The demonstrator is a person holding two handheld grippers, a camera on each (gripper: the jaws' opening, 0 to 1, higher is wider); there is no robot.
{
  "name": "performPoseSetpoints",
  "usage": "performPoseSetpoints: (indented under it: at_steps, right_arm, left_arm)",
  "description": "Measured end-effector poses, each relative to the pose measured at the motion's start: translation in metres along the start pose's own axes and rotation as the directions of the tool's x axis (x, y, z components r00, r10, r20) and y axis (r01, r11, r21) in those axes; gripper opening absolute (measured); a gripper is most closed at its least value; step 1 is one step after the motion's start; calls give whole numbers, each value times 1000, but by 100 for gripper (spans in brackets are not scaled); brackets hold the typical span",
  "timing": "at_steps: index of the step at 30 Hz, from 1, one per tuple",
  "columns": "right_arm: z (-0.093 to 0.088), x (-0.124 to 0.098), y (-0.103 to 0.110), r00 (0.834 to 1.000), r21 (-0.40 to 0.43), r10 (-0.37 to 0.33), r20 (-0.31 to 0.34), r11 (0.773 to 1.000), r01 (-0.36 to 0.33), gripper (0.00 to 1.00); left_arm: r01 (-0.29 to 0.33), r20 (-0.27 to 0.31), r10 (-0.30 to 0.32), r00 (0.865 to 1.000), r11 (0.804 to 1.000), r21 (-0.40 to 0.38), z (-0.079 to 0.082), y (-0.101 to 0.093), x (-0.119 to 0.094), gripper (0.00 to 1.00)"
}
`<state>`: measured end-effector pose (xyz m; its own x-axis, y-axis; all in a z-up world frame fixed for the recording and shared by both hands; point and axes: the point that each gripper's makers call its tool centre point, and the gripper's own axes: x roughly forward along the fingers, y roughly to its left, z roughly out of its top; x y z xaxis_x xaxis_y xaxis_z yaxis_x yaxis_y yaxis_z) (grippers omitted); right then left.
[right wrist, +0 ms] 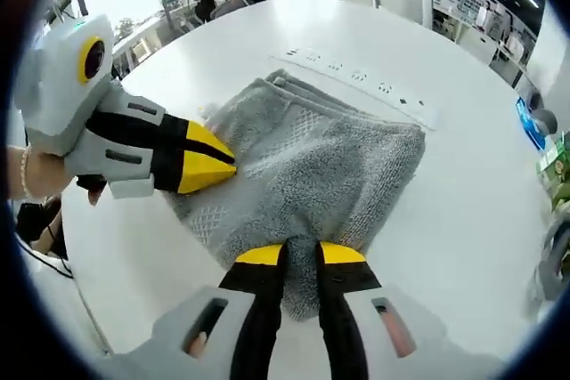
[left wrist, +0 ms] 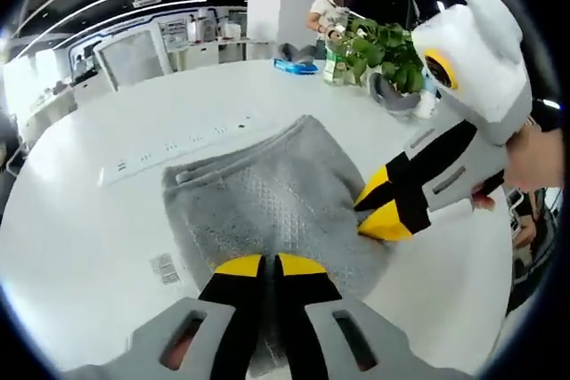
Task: Fold the towel on the table until its edges align and the towel forms a compact rectangular stack.
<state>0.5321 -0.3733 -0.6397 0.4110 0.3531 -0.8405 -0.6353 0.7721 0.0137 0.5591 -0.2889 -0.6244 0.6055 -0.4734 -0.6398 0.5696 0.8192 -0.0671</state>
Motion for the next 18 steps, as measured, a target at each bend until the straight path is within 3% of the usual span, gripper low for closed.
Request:
performPoseSetpoints:
  at_steps: [5,6,12,18]
  right_arm:
    - [12,-17,0,995,-6,-33,89,999,33,15]
    - [18,-23,1,990,1,-42,132,999,42,17]
    - [26,-49,11,976,38,-30,215,999,23,20]
    - [28,-73,21,953,80,-27,301,997,3,32]
  left_arm:
    - [6,51,-6,999,1000,8,13,-2,-15,10]
    - [11,55,-11,998,1000,-6,14,-3,-18,12]
    - [19,117,-15,993,999,-35,20,-7,-47,21]
    - [15,163,-6,987,998,-57,22,-9,-72,27]
